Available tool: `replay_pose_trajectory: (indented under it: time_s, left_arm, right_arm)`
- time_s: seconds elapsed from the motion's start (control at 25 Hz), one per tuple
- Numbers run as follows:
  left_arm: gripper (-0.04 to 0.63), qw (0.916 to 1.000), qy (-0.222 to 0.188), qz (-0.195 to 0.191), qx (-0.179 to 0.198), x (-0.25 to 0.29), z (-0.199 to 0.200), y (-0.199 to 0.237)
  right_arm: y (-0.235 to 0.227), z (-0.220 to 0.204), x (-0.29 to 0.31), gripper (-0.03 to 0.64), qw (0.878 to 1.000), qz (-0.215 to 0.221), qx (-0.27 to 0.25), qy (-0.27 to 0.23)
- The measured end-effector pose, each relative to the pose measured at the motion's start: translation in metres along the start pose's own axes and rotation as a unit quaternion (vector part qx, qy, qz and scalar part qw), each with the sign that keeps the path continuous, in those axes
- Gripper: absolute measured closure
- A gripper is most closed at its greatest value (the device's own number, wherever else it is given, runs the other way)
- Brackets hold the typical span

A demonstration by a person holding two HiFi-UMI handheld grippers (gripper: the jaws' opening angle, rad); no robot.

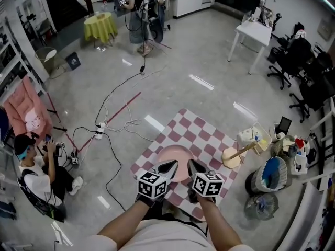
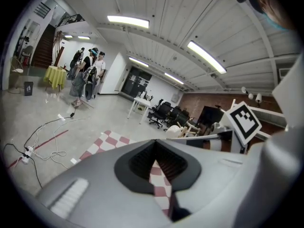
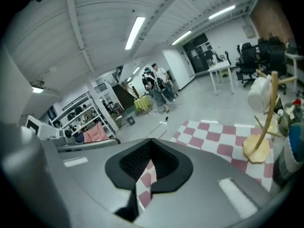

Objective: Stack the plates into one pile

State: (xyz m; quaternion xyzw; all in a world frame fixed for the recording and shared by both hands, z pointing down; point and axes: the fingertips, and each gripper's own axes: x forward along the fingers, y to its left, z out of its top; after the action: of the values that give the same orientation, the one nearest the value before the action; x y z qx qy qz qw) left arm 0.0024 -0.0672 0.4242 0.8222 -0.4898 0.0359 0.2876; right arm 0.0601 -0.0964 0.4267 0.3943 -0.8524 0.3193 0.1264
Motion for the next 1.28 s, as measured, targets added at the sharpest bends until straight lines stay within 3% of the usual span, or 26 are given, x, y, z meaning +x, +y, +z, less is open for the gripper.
replay_pose_trajectory:
  time_s: [0.48, 0.76, 1.28]
  left_arm:
    - [0.589, 0.9958, -0.080, -0.010, 0.042, -0.035, 0.095, -0.037]
    - [0.589, 0.9909, -0.114, -0.008, 0.071, -0.052, 0.126, -0.053]
    - [0.589, 0.9818, -0.162, 0.004, 0.100, -0.077, 0.145, -0.062]
  right_arm:
    - [0.056, 0.090, -0.046, 0.607, 0.986, 0.013, -0.122, -0.109]
    - [0.074, 0.119, -0.068, 0.607, 0.978, 0.019, -0.144, -0.146]
    - [0.081, 0.123, -0.088, 0.608, 0.972, 0.024, -0.155, -0.177]
